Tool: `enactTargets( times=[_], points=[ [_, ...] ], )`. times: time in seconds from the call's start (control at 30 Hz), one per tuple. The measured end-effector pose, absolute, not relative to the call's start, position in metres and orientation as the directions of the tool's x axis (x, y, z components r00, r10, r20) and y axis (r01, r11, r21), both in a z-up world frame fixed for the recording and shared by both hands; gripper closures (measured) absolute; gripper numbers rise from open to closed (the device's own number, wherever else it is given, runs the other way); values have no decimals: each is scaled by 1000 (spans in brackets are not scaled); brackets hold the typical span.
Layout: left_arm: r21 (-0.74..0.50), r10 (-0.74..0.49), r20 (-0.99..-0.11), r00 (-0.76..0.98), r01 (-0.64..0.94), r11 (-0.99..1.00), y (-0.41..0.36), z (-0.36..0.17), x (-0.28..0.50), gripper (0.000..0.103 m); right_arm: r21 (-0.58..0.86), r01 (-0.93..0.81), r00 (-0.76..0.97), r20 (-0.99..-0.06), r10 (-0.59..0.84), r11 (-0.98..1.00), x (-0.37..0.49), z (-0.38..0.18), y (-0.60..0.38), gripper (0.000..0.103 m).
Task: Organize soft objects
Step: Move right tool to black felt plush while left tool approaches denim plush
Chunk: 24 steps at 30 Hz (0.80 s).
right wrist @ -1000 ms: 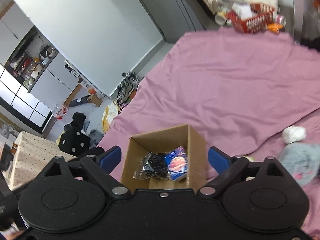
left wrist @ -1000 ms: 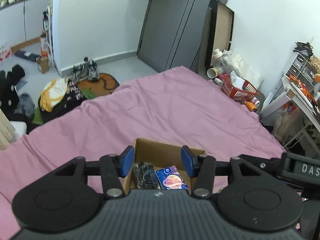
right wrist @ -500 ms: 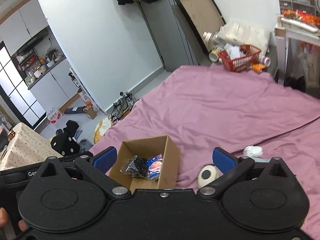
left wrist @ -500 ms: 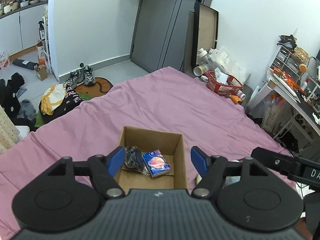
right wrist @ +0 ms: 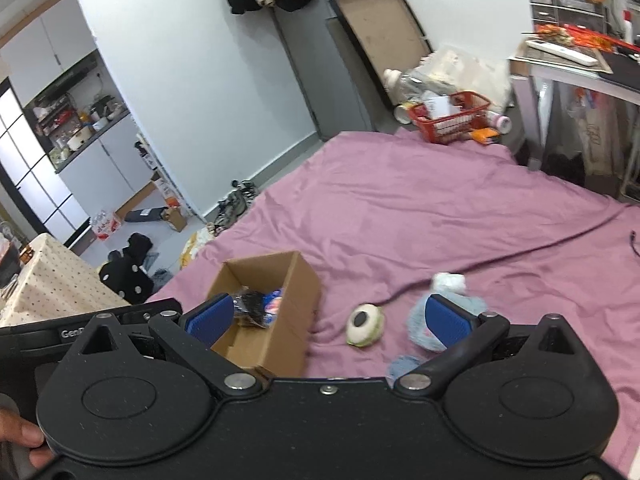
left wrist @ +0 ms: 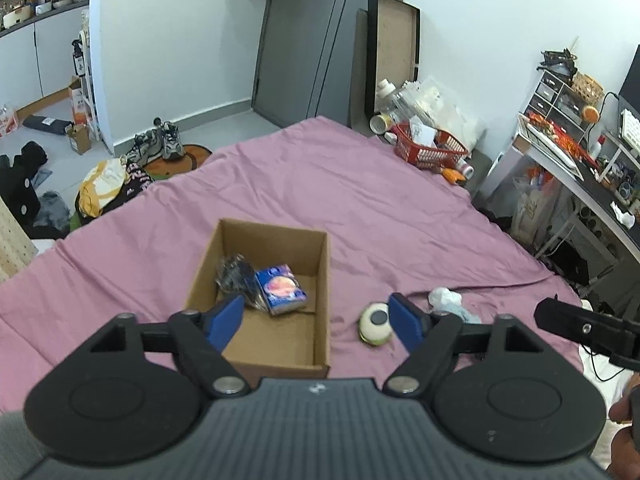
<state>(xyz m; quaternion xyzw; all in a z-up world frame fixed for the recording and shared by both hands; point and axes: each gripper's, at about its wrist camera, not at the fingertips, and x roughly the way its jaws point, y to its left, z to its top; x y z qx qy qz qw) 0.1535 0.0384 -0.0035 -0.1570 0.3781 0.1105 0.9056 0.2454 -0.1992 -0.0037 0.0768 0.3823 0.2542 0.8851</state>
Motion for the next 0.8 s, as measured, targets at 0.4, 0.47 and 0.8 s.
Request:
enactTargets(
  times=[0.4,0.47,0.8],
  points=[
    [-198,59,-712,699,-281,939,-9,-11,154,19,379,-286,587,-656,474,880,251,-21,-269,0],
    [-206,50,-710,703,-275,939,-15,-13,156,19,390,-273,587,-657,473,879,253,-24,-277,0],
    [-201,31,-738,674,-264,943,-51,-41,174,22,482,-122,571,-681,459,868,270,-67,-313,5]
  ],
)
